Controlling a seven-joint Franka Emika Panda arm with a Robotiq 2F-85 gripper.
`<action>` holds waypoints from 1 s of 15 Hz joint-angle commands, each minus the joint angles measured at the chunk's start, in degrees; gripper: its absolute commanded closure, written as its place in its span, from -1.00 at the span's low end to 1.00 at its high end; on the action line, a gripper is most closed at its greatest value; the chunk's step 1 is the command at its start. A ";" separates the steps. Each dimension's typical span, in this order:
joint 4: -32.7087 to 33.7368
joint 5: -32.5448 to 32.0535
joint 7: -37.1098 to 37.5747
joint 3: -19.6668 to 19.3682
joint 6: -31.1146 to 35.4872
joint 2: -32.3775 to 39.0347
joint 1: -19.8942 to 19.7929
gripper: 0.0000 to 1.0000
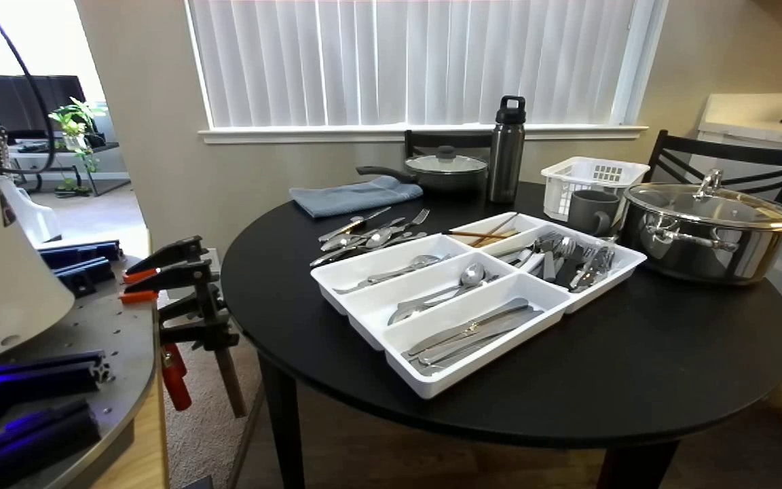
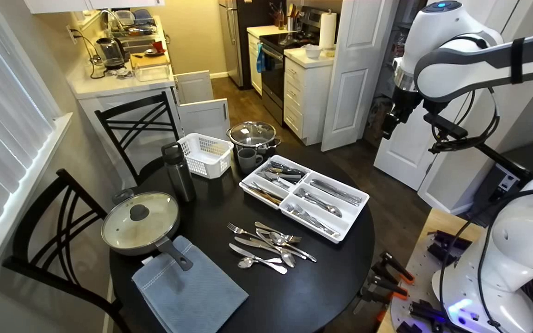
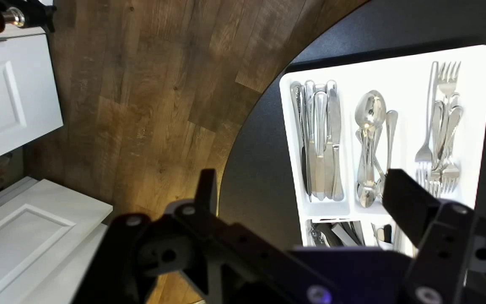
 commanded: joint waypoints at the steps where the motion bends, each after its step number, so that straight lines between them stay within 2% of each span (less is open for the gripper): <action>1: 0.11 -0.06 0.07 -0.13 -0.20 -0.03 0.19 -1.00; 6: 0.11 -0.06 0.07 -0.13 -0.20 -0.03 0.19 -1.00; 8: -0.36 1.27 0.29 -0.52 6.26 1.10 1.86 -1.00; 12: 0.39 10.77 -0.18 0.73 24.11 8.33 10.57 -1.00; 15: -2.59 19.28 -6.21 -0.71 34.34 11.60 18.96 -1.00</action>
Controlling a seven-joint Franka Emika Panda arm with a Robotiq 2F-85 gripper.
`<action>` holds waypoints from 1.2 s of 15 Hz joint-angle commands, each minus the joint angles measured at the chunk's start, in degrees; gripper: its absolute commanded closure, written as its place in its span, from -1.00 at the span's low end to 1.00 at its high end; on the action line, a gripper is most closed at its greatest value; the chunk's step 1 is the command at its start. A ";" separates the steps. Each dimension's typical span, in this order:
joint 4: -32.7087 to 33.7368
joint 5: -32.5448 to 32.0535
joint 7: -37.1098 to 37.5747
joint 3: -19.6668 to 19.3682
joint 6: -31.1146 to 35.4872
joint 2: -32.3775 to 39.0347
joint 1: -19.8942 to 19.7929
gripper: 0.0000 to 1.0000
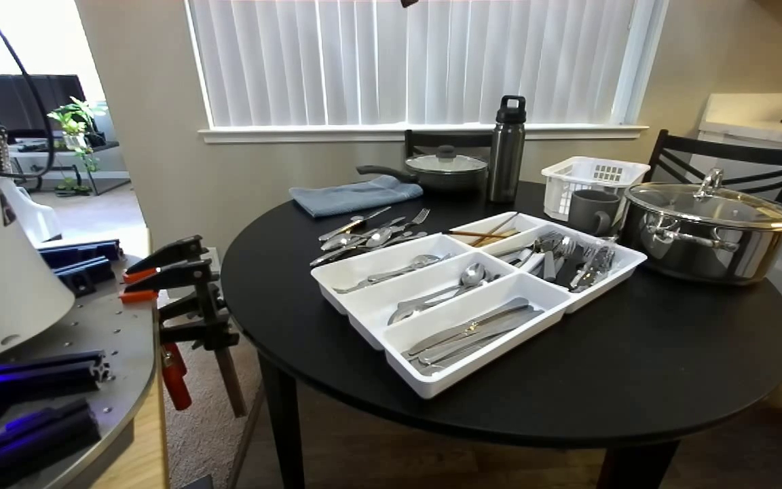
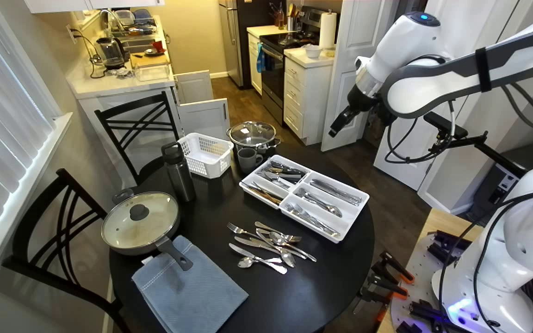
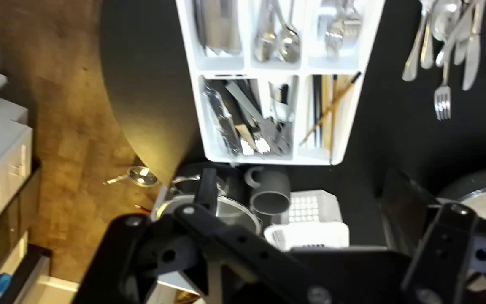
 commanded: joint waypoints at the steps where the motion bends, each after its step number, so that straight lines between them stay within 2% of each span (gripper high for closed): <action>1: -2.91 10.64 -8.73 -2.49 9.89 4.56 9.40 -1.00; 4: -6.07 21.25 -19.91 -7.09 10.96 4.46 19.16 -1.00; 5: -6.77 23.83 -23.91 -10.29 10.36 4.39 23.44 -1.00; 6: -6.92 26.02 -27.98 -12.37 9.25 4.31 26.08 -1.00; 7: -5.50 22.85 -21.11 -6.76 9.03 5.33 20.10 -1.00; 9: -6.22 25.32 -25.26 -9.54 8.98 5.39 23.62 -1.00; 16: -6.25 25.44 -25.94 -10.17 8.95 5.32 24.07 -1.00; 18: -5.98 29.54 -26.86 -10.08 10.72 8.78 28.81 -1.00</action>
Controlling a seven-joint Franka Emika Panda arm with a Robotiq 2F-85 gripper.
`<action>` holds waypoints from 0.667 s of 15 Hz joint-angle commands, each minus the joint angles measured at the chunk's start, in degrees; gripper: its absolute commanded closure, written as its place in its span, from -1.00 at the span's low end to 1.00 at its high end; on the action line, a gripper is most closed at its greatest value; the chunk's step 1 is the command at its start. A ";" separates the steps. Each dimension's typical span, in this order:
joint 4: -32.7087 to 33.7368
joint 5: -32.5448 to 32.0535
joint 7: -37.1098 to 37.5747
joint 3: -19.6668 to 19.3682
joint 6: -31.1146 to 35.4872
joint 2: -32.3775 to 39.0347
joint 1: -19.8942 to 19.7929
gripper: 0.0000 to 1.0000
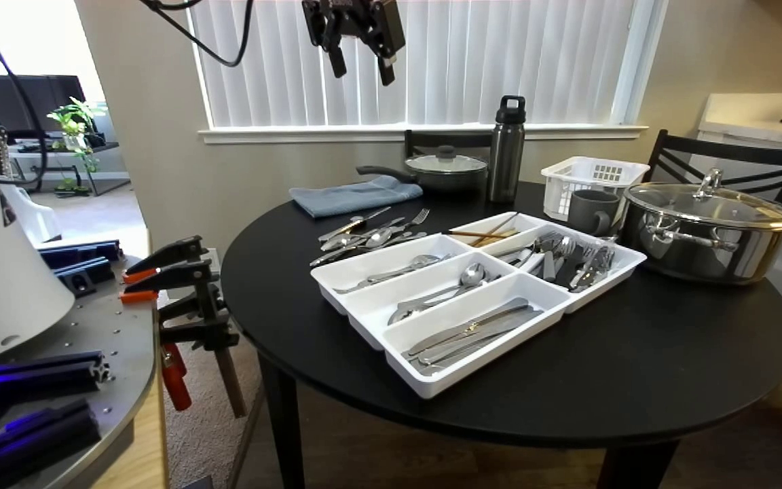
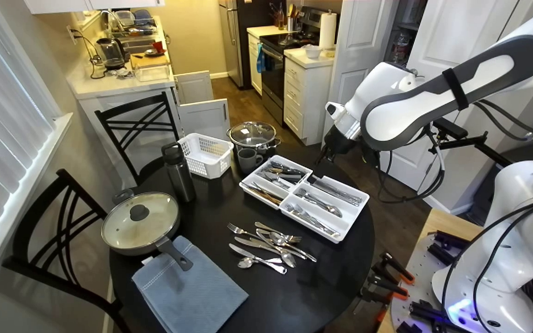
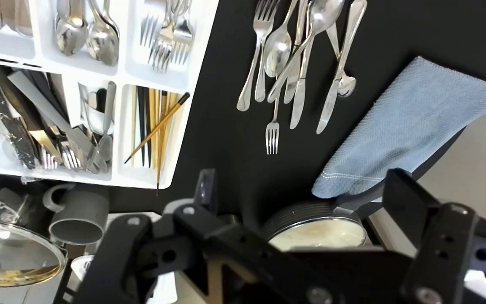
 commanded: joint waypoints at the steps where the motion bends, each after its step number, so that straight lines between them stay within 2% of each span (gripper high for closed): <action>1: 0.42 6.80 -1.83 1.99 1.64 4.28 4.20 -1.00; 3: 0.69 11.09 -2.06 3.90 2.26 7.59 7.40 -1.00; 4: 0.85 11.90 -1.73 2.32 2.54 9.13 11.17 -1.00; 6: 1.53 13.72 -2.35 2.72 2.62 12.35 14.02 -1.00; 10: 2.86 14.38 -2.94 2.34 2.51 18.99 17.00 -1.00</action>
